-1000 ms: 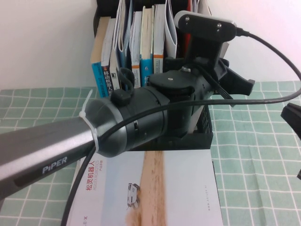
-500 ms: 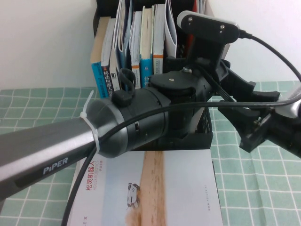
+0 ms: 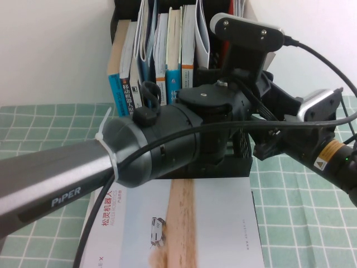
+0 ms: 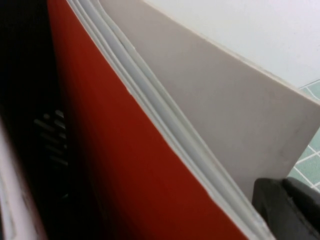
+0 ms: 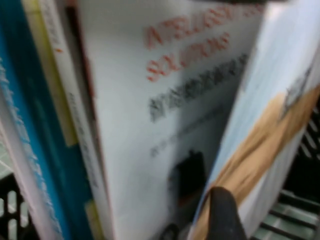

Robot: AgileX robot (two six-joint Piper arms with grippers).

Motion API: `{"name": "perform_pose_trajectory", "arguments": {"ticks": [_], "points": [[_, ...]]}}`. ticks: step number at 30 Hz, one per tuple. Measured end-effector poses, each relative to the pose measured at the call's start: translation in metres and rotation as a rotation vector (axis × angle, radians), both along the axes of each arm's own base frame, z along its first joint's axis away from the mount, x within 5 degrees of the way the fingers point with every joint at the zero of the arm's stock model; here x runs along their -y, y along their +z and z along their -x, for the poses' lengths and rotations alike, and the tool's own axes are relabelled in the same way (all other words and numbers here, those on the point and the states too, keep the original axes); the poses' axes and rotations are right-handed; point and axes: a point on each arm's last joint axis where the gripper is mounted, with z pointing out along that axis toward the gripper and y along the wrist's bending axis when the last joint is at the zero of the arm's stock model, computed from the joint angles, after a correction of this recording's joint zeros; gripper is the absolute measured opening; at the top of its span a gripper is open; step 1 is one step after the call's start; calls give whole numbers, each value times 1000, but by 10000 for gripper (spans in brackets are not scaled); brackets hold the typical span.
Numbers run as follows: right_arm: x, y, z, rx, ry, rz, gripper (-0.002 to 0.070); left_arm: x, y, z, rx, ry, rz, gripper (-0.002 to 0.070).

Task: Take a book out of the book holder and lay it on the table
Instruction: Pick up the right side book from the book shelf

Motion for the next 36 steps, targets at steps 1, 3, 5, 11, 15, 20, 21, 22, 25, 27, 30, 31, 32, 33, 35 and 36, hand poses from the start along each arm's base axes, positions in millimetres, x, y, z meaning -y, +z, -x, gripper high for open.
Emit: {"name": "perform_pose_trajectory", "arguments": {"ticks": [1, 3, 5, 11, 15, 20, 21, 22, 25, 27, 30, 31, 32, 33, 35, 36], "points": [[-3, 1, 0, 3, 9, -3, 400, 0, 0, 0, 0, 0, 0, -3], [-8, 2, 1, 5, 23, -7, 400, 0, 0, 0, -1, 5, 0, -2], [-13, 2, 4, 1, 55, -3, 400, -1, 0, 0, 0, 10, -1, -3], [-21, -2, 13, -39, 148, -13, 400, 0, 0, 0, -1, 6, 0, -3], [-16, -8, 17, -79, 94, -32, 386, 0, 0, 0, -6, 8, 9, -3], [-12, -3, 8, -79, 19, -85, 379, 0, 0, 0, -24, 18, 40, -3], [-13, 0, 6, -72, 20, -92, 377, 0, 0, 0, -25, 19, 43, -3], [-13, 1, 5, -66, 20, -97, 374, 0, 0, 0, -26, 19, 44, -3], [-14, 5, 1, -50, 15, -107, 351, 0, 0, 0, -28, 21, 48, -3], [-13, 7, -2, -48, -14, -125, 313, 0, 0, 0, -28, 21, 48, -3], [-10, 8, -4, -51, -53, -148, 197, 0, 0, 0, -28, 17, 50, -3], [-9, 9, -5, -50, -61, -153, 137, 0, 0, 0, -28, 17, 50, -3], [-9, 9, -6, -51, -67, -156, 89, 0, 0, 0, -28, 17, 50, -3], [-9, 9, -6, -52, -69, -159, 58, 0, 0, 0, -28, 17, 50, -3], [-9, 9, -6, -54, -71, -163, 27, 0, 0, 0, -28, 15, 50, -3], [-9, 9, -6, -55, -69, -164, 18, 1, 1, 1, -28, 8, 54, -3]]}}
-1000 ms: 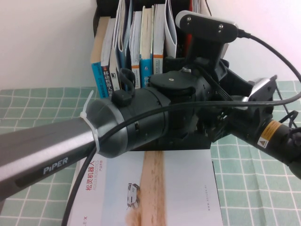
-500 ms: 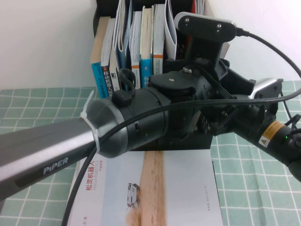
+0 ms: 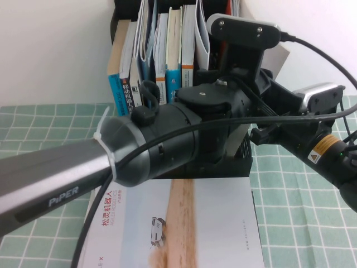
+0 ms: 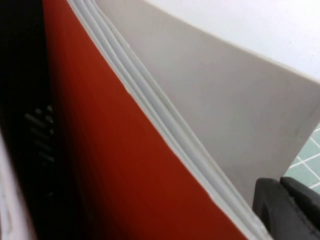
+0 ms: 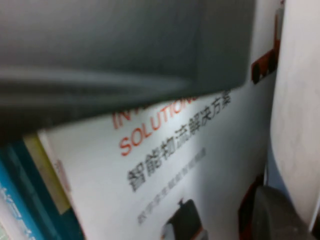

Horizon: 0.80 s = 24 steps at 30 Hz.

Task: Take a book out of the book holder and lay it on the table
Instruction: Pick up the right side book from the book shelf

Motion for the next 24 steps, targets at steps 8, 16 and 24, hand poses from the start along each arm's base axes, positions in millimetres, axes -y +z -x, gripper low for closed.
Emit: {"name": "perform_pose_trajectory", "arguments": {"ticks": [8, 16, 24], "points": [[0, 29, 7, 64, 25, 0, 8, -34, 84, 31, 174, -27, 86, -3], [11, 116, 34, 393, -22, 31, 8, -122, 166, 73, 381, 289, -3, -3], [22, 180, 80, 615, -29, 189, 8, -163, 176, 89, 373, 495, -88, -3]]}}
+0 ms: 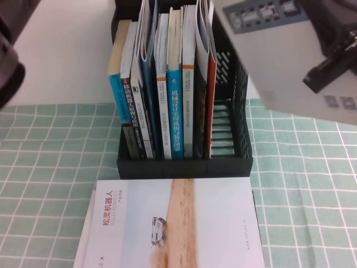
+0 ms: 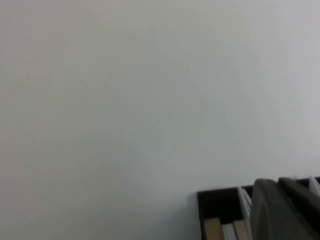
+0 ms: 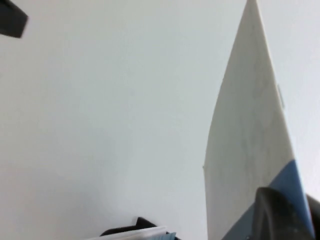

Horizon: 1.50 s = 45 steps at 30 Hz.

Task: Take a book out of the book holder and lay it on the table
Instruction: Pick up the right side book from the book shelf, then place the picked book on the book

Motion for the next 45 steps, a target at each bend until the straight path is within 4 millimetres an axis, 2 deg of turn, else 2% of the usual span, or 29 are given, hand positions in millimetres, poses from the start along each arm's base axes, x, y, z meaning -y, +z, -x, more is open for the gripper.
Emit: {"name": "perform_pose_trajectory", "arguments": {"ticks": [4, 9, 15, 19, 26, 34, 41, 45], "points": [[2, 25, 29, 83, 12, 168, 8, 12, -16, 6, -30, -58, -40, -3], [8, 47, 65, 125, 40, 341, 8, 36, -49, 18, -89, -162, -118, -3], [11, 53, 95, 138, 103, 464, 8, 60, -80, 43, -154, -276, -109, -3], [12, 47, 104, 63, 148, 531, 8, 62, -87, 60, -175, -336, -41, -3], [9, 27, 95, -98, 194, 602, 8, 37, -72, 94, -166, -475, 191, -3], [-10, -10, 62, -274, 326, 611, 8, 1, -53, 134, -160, -779, 478, -3], [-52, -44, 43, -293, 465, 678, 8, -10, -68, 145, -214, -880, 564, -3], [-83, -51, 30, -233, 465, 764, 8, -9, -75, 149, -247, -927, 588, -3]]}}
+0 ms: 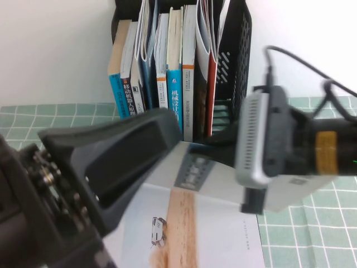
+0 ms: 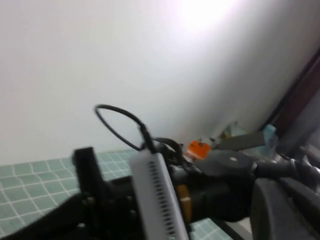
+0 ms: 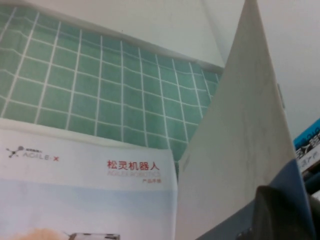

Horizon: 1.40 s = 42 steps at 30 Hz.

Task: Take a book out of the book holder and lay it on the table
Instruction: Place the picked book on the book

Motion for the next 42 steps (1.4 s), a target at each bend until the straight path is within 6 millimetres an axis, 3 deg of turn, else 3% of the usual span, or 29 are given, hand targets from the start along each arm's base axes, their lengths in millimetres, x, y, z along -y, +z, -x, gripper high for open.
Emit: {"name": "perform_pose_trajectory", "arguments": {"ticks": [7, 11, 18, 30, 34, 39, 42], "points": [[-37, 0, -28, 81, 36, 62, 8, 6, -2, 9, -3, -124, 22, -3], [-51, -14, -37, 44, 83, 84, 8, 7, -1, 11, -2, -149, 28, -3], [-58, -39, -43, -36, 108, 117, 8, 7, -1, 12, -1, -156, 29, -3], [-61, -51, -44, -173, 79, 98, 21, 7, -1, 12, 0, -158, 30, -3], [-64, -60, -42, -245, 114, 94, 110, 8, -1, 13, 3, -166, 30, -3], [-66, -62, -37, -336, 156, 69, 303, 8, -1, 13, 1, -166, 31, -3], [-67, -61, -33, -410, 169, 50, 370, 8, -1, 13, 2, -168, 31, -3]]}}
